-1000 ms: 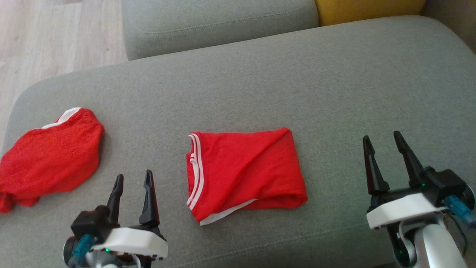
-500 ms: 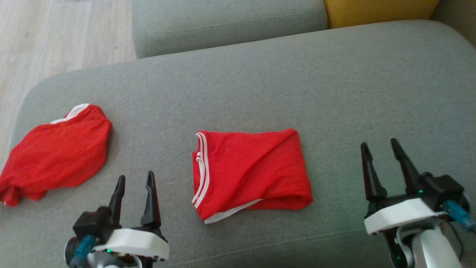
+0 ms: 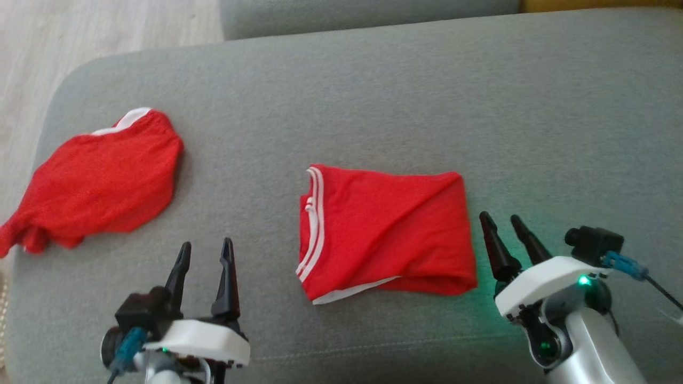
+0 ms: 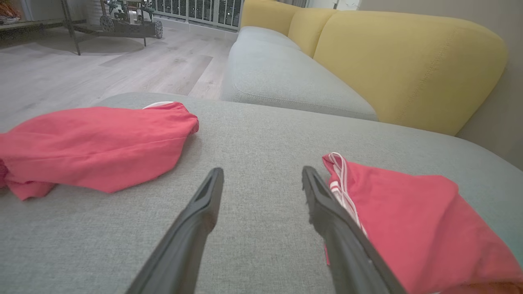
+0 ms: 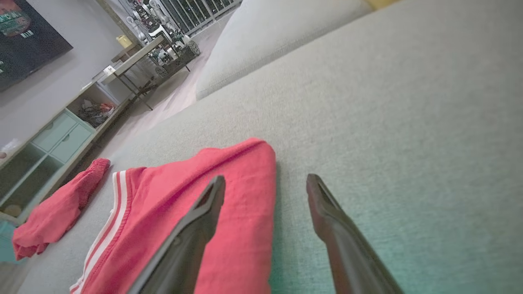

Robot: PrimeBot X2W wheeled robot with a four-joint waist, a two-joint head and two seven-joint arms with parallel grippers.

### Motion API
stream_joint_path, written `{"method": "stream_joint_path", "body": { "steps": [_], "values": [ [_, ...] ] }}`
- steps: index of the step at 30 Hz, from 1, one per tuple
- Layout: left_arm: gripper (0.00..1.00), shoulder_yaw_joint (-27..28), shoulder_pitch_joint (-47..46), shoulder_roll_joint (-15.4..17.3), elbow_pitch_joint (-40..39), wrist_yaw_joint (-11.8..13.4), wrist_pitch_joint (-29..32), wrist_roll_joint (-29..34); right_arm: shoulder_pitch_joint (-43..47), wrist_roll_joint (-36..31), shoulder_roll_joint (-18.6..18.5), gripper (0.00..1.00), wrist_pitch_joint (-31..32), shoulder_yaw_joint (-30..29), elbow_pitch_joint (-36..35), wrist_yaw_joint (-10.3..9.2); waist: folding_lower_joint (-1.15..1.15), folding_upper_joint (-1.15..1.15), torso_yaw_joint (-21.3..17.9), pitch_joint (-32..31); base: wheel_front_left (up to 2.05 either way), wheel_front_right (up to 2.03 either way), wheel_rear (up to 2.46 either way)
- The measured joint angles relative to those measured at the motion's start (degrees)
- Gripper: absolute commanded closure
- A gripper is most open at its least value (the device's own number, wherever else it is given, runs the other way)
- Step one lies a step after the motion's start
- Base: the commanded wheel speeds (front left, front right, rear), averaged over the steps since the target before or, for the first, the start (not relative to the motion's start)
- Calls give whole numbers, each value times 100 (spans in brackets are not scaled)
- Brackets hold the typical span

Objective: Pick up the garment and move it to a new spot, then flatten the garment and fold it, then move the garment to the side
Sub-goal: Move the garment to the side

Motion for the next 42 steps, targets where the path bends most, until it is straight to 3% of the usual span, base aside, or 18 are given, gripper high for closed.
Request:
{"method": "stream_joint_path", "body": {
  "steps": [10,15,17,30,35,42],
  "values": [
    [0,3,-164,-1,73,-53,0,53,-666,894,-12,0,60,478,1212,0,0,0,343,218,0,0,0],
    [0,1,-203,-1,89,-69,0,54,-893,894,-16,0,30,716,1656,0,0,0,399,265,0,0,0],
    [0,0,-243,-1,87,-68,0,62,-989,881,-27,100,-3,798,1763,0,0,0,399,282,0,0,0],
    [0,0,-263,-1,77,-66,0,102,-1501,-1160,-134,100,-446,779,2212,1,0,0,97,262,0,0,0],
    [0,-14,-347,-2,25,-96,0,247,-1657,-1768,-460,100,-279,712,1980,1,0,0,-132,324,0,0,0],
    [0,-29,-736,-2,-19,-389,-1,622,-2047,-2159,-953,100,91,832,1540,1,0,0,-560,620,0,0,0]
  ]
}}
